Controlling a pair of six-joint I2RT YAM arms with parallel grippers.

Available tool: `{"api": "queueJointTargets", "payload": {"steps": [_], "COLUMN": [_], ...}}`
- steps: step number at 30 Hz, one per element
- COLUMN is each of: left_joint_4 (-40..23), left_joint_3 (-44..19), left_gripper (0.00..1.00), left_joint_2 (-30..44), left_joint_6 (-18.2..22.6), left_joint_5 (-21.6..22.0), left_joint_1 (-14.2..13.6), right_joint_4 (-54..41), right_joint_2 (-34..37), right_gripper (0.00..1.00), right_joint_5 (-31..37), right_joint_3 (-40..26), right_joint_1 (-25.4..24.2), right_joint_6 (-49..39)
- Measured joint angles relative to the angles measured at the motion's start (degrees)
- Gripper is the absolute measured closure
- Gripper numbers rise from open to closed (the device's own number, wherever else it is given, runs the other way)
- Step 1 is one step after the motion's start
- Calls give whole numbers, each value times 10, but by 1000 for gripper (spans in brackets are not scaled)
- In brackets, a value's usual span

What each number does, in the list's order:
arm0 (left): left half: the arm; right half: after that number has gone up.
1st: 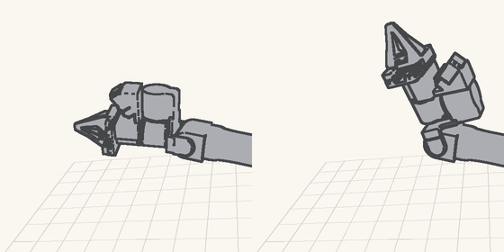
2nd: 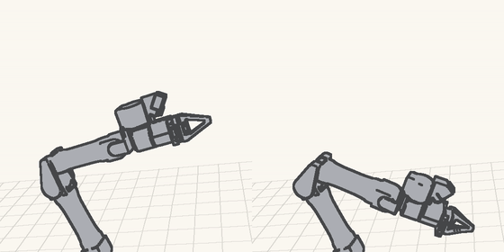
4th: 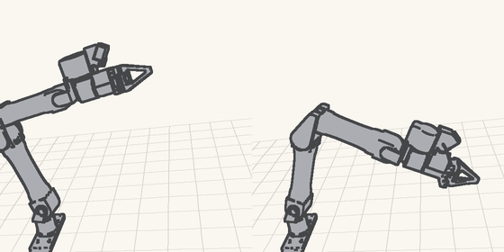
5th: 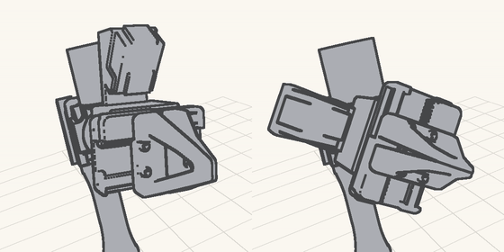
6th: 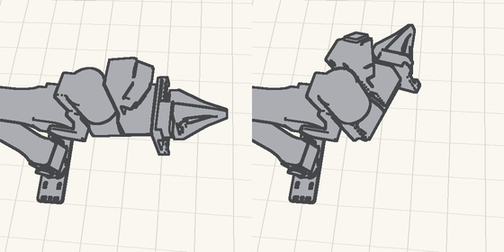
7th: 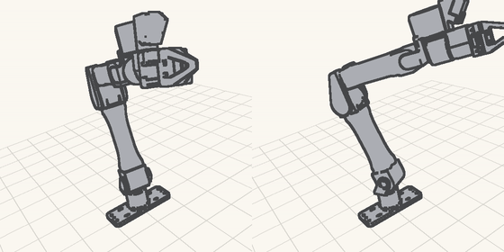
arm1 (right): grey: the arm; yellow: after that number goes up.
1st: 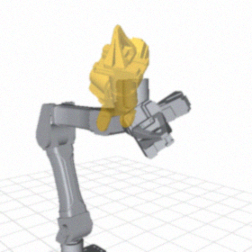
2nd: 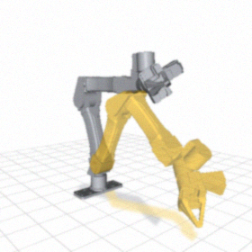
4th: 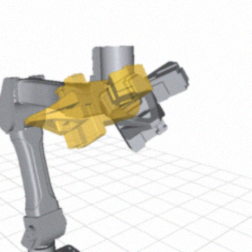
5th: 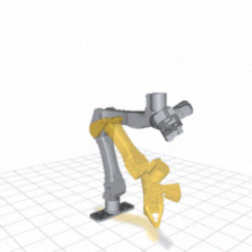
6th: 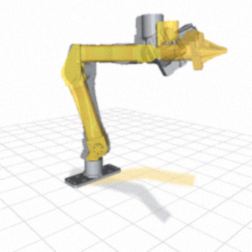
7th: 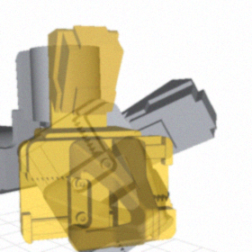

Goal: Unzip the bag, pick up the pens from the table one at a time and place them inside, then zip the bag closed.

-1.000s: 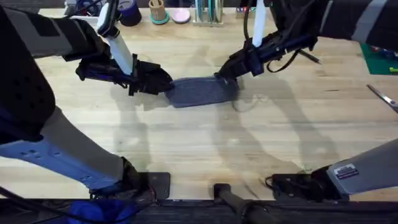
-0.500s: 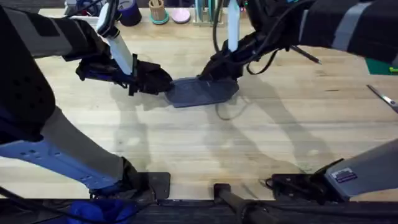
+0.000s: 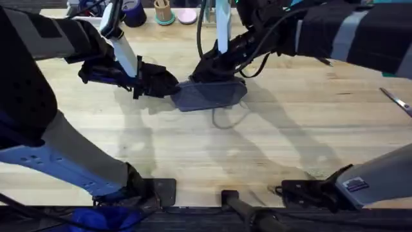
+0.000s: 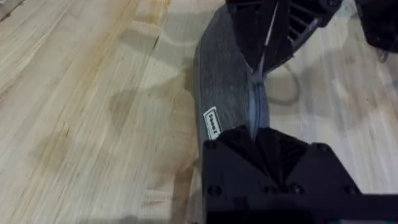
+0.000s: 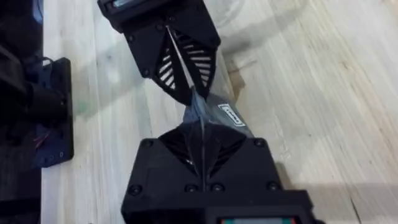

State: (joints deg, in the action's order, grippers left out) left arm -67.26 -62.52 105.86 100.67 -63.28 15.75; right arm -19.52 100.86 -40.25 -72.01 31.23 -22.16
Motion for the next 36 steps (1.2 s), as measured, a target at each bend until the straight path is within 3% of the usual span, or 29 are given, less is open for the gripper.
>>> {"api": "queueJointTargets", "payload": {"steps": [15, 34, 36], "left_joint_4": [0, 0, 0], "left_joint_3": [0, 0, 0], "left_gripper": [959, 959, 959], "left_joint_2": [0, 0, 0], "left_joint_6": [0, 0, 0], "left_joint_5": [0, 0, 0], "left_joint_1": [0, 0, 0], "right_joint_4": [43, 45, 45], "right_joint_2": [0, 0, 0], "right_gripper": [971, 971, 900], "right_joint_5": [3, 0, 0], "right_joint_3": [0, 0, 0], "right_joint_1": [31, 32, 32], "right_joint_6": [31, 38, 40]}}
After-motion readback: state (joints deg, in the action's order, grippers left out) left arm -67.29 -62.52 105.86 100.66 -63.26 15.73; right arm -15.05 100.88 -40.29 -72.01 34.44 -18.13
